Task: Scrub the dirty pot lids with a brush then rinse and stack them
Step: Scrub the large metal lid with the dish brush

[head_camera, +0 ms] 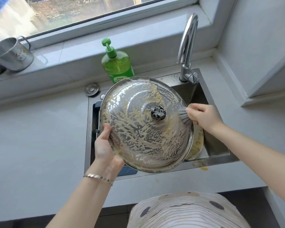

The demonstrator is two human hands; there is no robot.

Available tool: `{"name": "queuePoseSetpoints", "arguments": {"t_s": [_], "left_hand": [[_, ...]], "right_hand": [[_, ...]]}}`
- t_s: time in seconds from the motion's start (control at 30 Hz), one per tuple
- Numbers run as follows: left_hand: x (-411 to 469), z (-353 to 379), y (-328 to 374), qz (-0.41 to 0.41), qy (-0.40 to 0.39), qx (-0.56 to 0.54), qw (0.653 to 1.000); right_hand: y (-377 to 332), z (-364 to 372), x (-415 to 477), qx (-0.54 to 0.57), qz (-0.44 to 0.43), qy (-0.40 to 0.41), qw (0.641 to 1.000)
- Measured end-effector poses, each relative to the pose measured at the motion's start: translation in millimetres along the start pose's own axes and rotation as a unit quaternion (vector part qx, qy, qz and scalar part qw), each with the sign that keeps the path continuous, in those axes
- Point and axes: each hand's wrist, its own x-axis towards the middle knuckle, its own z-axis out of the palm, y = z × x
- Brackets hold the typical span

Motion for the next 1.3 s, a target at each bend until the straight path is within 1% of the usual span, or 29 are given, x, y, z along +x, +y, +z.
{"name": "queuePoseSetpoints", "arguments": {"t_s": [0.03, 0.07, 0.13, 0.17, 0.2, 0.27, 0.3, 0.33, 0.37, 0.47, 0.5, 0.53, 0.6, 0.63, 0.67, 0.73, 0.77, 0.8, 0.87, 0.93, 1.0, 1.07, 1.13, 1.23, 1.3], "left_hand": [[-1, 1, -2, 0.004, 0.001, 0.007, 1.0], [-1, 2, -3, 0.009, 0.001, 0.015, 1.0], [-1, 4, -3, 0.013, 0.002, 0.027, 1.0], [0, 3, -3, 0.012, 0.002, 0.03, 0.999], [0, 3, -2, 0.011, 0.002, 0.031, 0.999], [-1, 3, -2, 0.007, -0.003, 0.04, 0.999], [-2, 4, -3, 0.007, -0.005, 0.048, 0.999], [-2, 5, -4, 0.008, -0.007, 0.059, 0.998], [-3, 7, -5, 0.009, -0.009, 0.068, 0.998], [-2, 5, -3, 0.0, -0.01, 0.07, 0.997], [-1, 4, -2, -0.004, -0.008, 0.071, 0.997], [0, 2, -2, -0.007, -0.008, 0.075, 0.997], [1, 2, -3, -0.009, -0.007, 0.077, 0.997], [2, 3, -4, -0.007, -0.008, 0.079, 0.997], [3, 5, -4, -0.006, -0.009, 0.083, 0.997], [5, 8, -3, -0.001, 0.0, 0.089, 0.996], [7, 9, -2, 0.005, 0.007, 0.092, 0.996], [8, 9, 0, 0.011, 0.014, 0.097, 0.995], [11, 10, 4, 0.021, 0.019, 0.114, 0.993], [14, 15, 11, 0.032, 0.024, 0.139, 0.989], [18, 24, 20, 0.053, 0.032, 0.181, 0.982], [25, 39, 26, 0.09, 0.034, 0.249, 0.964], [32, 58, 25, 0.138, 0.018, 0.34, 0.93], [44, 84, 11, 0.215, -0.05, 0.445, 0.868], [53, 96, -4, 0.256, -0.09, 0.516, 0.813]], "right_hand": [[2, -1, 5, 0.004, 0.019, 0.025, 0.999], [3, 1, 6, -0.001, 0.013, 0.02, 1.0], [2, 11, 1, -0.028, -0.036, -0.056, 0.997], [-1, 14, -3, -0.029, -0.041, -0.091, 0.995], [-1, 13, -1, -0.032, -0.038, -0.096, 0.994], [-8, 4, 12, -0.022, 0.007, -0.027, 0.999], [-9, 1, 19, -0.016, 0.035, -0.002, 0.999], [-10, 1, 21, -0.019, 0.043, 0.002, 0.999], [-9, 5, 22, -0.024, 0.028, -0.009, 0.999], [-10, 18, 10, -0.006, -0.029, -0.111, 0.993], [-7, 16, 9, 0.007, -0.027, -0.112, 0.993], [-3, 12, 13, 0.01, -0.009, -0.082, 0.997], [2, 2, 15, 0.001, 0.07, -0.017, 0.997], [4, 1, 13, -0.008, 0.096, -0.005, 0.995], [9, 2, 10, -0.012, 0.087, -0.014, 0.996], [9, 10, -5, -0.015, 0.039, -0.088, 0.995], [9, 13, -13, -0.021, 0.032, -0.122, 0.992], [11, 13, -17, -0.032, 0.036, -0.135, 0.99], [22, 5, -16, -0.077, 0.079, -0.101, 0.989], [30, -10, -14, -0.117, 0.149, -0.06, 0.98], [35, -22, -12, -0.11, 0.183, -0.02, 0.977], [34, -32, -12, -0.068, 0.203, 0.0, 0.977], [32, -41, -12, -0.03, 0.213, 0.013, 0.976], [31, -53, -16, -0.006, 0.217, 0.032, 0.976], [33, -60, -18, 0.003, 0.216, 0.04, 0.976]]}}
